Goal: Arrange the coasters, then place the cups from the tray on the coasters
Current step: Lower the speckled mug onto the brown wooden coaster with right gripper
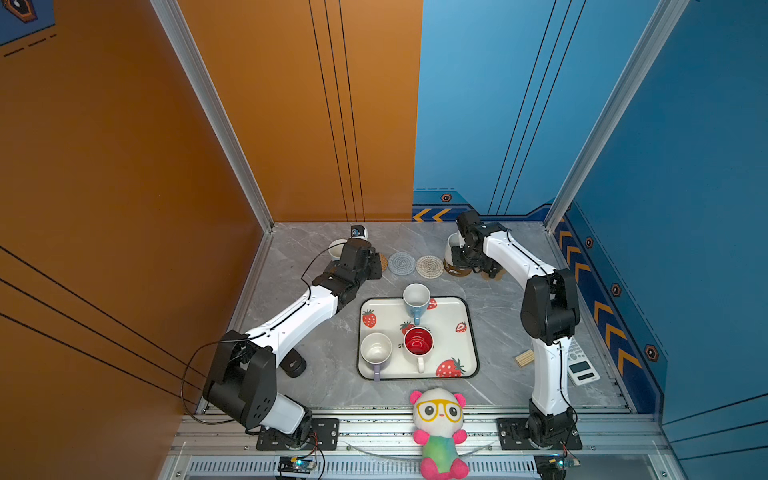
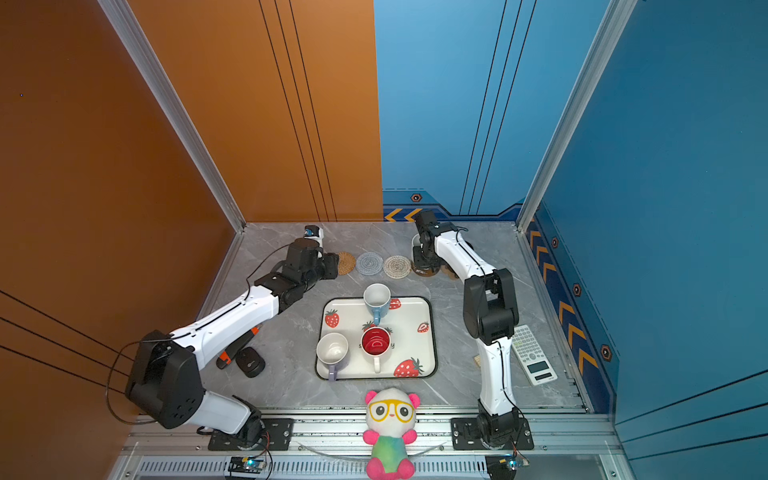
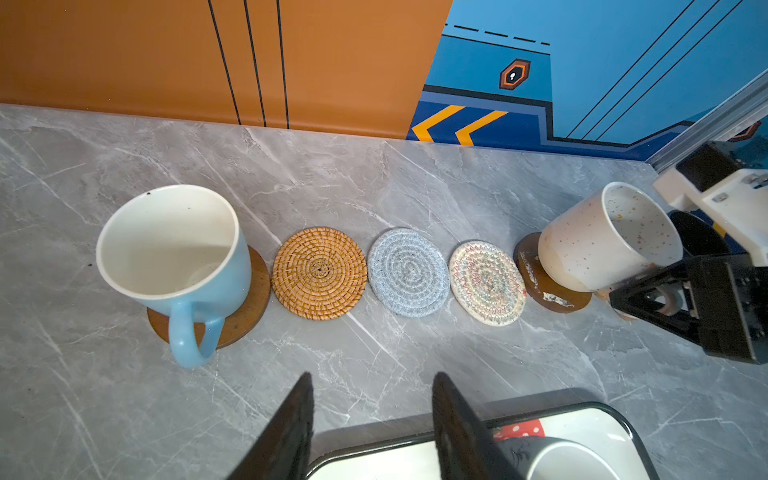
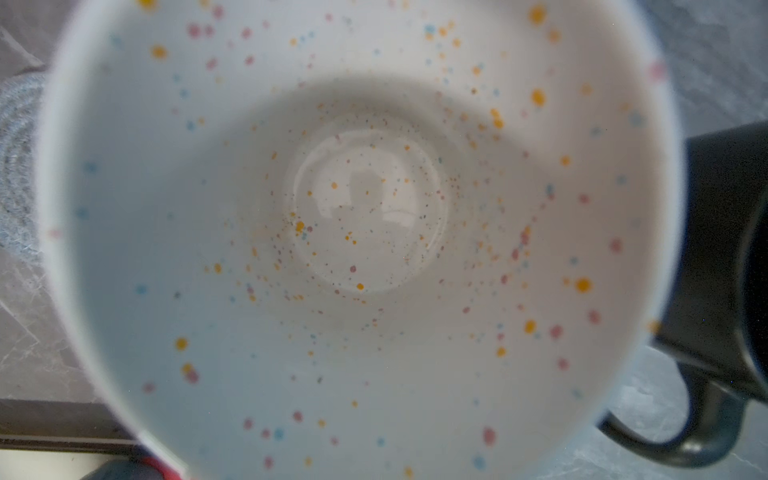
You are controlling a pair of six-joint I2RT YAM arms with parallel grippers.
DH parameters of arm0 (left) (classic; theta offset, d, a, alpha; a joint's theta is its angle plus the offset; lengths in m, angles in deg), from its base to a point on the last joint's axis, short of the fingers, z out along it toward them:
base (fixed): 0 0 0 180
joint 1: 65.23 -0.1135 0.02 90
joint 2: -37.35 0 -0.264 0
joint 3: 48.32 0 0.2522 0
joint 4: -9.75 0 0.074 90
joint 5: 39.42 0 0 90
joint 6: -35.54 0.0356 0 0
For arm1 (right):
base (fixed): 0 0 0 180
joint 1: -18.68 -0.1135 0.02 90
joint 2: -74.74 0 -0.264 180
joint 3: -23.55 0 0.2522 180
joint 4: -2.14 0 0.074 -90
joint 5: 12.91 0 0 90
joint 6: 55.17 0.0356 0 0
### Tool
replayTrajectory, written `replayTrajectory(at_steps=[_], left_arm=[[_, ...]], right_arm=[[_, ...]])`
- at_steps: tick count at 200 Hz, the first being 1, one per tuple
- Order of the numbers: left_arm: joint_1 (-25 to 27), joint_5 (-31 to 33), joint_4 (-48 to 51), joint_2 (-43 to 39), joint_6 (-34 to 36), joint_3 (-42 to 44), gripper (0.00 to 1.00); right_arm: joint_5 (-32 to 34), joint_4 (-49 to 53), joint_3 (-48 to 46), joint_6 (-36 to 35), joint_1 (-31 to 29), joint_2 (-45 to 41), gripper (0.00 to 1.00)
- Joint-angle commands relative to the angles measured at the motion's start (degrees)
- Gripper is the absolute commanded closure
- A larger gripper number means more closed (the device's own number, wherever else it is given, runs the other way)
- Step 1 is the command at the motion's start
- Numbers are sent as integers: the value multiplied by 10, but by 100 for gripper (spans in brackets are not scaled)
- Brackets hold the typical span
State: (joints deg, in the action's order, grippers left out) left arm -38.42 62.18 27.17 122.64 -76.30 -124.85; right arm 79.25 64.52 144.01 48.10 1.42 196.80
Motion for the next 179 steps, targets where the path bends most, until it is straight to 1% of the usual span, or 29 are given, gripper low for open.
replayTrajectory(at_steps=[1, 179], left_arm=[[4, 12, 10, 9, 13, -22, 53], [4, 10, 12, 19, 15, -28, 53]], right_arm=[[17, -20, 26, -9, 4, 1, 100], [28, -5, 25, -13, 10, 10, 100]])
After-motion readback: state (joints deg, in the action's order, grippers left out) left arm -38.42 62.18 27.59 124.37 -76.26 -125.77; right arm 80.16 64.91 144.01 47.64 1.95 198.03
